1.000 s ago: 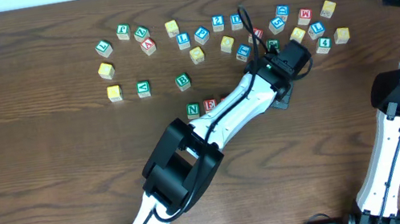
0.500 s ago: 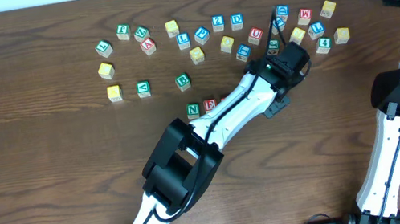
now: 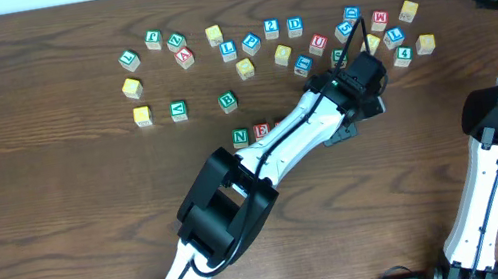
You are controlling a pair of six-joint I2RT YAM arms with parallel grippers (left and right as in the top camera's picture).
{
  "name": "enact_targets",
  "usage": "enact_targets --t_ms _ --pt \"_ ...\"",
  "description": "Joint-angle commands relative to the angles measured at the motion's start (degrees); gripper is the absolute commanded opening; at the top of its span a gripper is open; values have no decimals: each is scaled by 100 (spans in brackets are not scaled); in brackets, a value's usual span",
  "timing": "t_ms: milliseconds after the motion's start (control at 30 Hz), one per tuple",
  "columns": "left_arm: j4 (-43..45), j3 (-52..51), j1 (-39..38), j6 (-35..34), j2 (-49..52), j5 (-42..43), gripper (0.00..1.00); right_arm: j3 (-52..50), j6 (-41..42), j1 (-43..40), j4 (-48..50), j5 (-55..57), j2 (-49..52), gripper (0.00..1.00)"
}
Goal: Spell out NEURIPS
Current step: 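Lower the I block right of the R block and open the left gripper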
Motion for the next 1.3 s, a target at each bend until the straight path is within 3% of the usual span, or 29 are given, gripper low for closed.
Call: enact_targets --t_ms 0,100,433,567,867,1133,1267 --pt "96 -81 -7 140 92 109 22 101 -26 11 -13 48 -155 80" --pt "85 -81 -7 138 92 114 34 101 -26 11 -39 72 -155 79" --pt "74 -81 -7 140 92 114 54 101 -28 9 -52 92 -155 79" --pt "76 -76 -7 140 79 109 55 101 -28 9 -52 92 -155 79" --pt "85 -57 57 -11 -557 94 97 101 -28 9 -55 92 -155 79" --pt "90 -57 411 -796 -1539 96 99 101 -28 11 -55 90 -155 80" --pt "-103 -57 719 -1659 -2096 96 98 101 -131 17 -105 90 -155 79"
